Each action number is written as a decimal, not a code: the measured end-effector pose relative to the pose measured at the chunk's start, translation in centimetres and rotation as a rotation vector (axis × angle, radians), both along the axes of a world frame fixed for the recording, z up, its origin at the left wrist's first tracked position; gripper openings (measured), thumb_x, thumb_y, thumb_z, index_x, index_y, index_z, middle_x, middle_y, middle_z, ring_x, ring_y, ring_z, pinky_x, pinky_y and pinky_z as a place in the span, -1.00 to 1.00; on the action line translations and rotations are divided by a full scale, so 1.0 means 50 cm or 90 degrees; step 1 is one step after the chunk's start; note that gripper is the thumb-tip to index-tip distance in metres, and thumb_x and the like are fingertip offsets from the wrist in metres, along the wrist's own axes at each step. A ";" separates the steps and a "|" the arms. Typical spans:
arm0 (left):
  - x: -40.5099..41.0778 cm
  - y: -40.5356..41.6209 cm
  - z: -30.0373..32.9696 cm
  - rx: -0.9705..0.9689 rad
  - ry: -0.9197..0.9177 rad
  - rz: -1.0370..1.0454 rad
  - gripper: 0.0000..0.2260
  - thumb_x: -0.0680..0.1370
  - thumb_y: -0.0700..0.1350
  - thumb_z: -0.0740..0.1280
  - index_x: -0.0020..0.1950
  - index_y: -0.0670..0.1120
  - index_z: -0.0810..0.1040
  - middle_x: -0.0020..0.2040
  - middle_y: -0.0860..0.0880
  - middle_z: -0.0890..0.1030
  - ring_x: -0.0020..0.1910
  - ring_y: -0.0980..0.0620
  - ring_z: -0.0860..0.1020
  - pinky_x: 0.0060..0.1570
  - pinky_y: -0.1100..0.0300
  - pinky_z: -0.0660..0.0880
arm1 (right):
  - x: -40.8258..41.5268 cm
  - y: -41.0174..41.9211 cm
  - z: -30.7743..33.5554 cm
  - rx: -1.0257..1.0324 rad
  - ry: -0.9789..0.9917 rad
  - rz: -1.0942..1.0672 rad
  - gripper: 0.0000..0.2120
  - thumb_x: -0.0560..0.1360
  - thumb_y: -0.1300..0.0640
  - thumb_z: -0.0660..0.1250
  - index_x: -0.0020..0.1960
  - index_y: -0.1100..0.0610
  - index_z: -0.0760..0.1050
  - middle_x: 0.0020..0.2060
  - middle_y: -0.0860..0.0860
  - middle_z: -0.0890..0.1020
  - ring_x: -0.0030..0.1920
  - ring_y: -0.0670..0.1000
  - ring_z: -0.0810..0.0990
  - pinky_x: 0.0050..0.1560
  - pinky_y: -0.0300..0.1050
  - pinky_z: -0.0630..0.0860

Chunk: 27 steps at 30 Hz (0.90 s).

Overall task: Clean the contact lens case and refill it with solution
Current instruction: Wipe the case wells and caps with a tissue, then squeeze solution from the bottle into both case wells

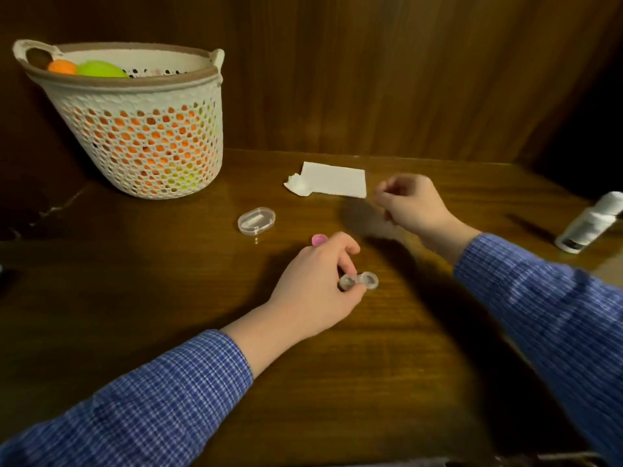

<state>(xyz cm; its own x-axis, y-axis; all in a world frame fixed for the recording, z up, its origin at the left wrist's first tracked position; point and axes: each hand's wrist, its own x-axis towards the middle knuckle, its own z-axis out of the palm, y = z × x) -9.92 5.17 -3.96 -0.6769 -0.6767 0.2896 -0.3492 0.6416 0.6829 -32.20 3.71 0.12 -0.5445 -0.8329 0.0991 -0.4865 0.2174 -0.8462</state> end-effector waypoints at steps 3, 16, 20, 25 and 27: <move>-0.016 0.007 0.002 -0.010 -0.001 0.003 -0.54 0.52 -0.02 0.53 0.37 0.10 0.48 -0.03 0.22 0.63 -0.12 0.21 0.59 0.03 0.23 0.63 | -0.027 0.131 -0.017 -0.017 -0.054 0.006 -0.93 0.54 0.21 0.45 -0.02 0.08 0.61 -0.24 0.01 0.68 -0.40 -0.14 0.65 -0.40 -0.28 0.54; -0.141 0.071 0.014 -0.027 -0.029 -0.073 -0.56 0.52 -0.13 0.53 0.36 0.04 0.49 -0.08 0.18 0.67 -0.35 0.18 0.63 -0.25 0.31 0.57 | -0.244 0.391 -0.012 -0.239 -0.162 -0.396 -0.53 0.51 0.19 0.47 0.33 0.08 0.35 0.19 0.07 0.53 0.13 0.05 0.56 0.06 -0.10 0.51; -0.142 0.069 0.008 -0.001 -0.017 -0.064 -0.57 0.52 -0.17 0.54 0.35 0.01 0.52 -0.06 0.13 0.68 -0.37 0.17 0.61 -0.30 0.32 0.58 | -0.309 0.372 -0.011 -0.151 -0.156 -0.408 -0.24 0.52 0.17 0.49 0.57 0.13 0.14 0.43 0.15 0.41 0.33 0.14 0.51 0.23 -0.01 0.53; -0.136 0.071 0.001 0.007 0.000 -0.056 -0.58 0.52 -0.21 0.52 0.33 -0.01 0.53 -0.06 0.10 0.66 -0.38 0.17 0.57 -0.29 0.30 0.57 | -0.338 0.337 -0.021 -0.122 -0.122 -0.402 -0.26 0.56 0.17 0.45 0.60 0.13 0.11 0.44 0.15 0.45 0.39 0.19 0.50 0.36 0.08 0.50; -0.132 0.071 0.000 0.001 0.000 -0.052 -0.59 0.52 -0.21 0.51 0.33 -0.01 0.53 -0.06 0.09 0.66 -0.39 0.17 0.57 -0.28 0.29 0.58 | -0.347 0.330 -0.022 -0.113 -0.115 -0.410 -0.35 0.56 0.19 0.43 0.55 0.13 0.21 0.39 0.13 0.50 0.36 0.17 0.52 0.30 0.04 0.49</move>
<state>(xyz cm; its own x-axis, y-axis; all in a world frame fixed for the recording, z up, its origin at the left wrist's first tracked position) -16.52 8.74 -3.94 -0.7296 -0.6200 0.2886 -0.2954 0.6663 0.6846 -49.56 20.22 -0.98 -0.9462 -0.3169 0.0651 -0.1544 0.2657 -0.9516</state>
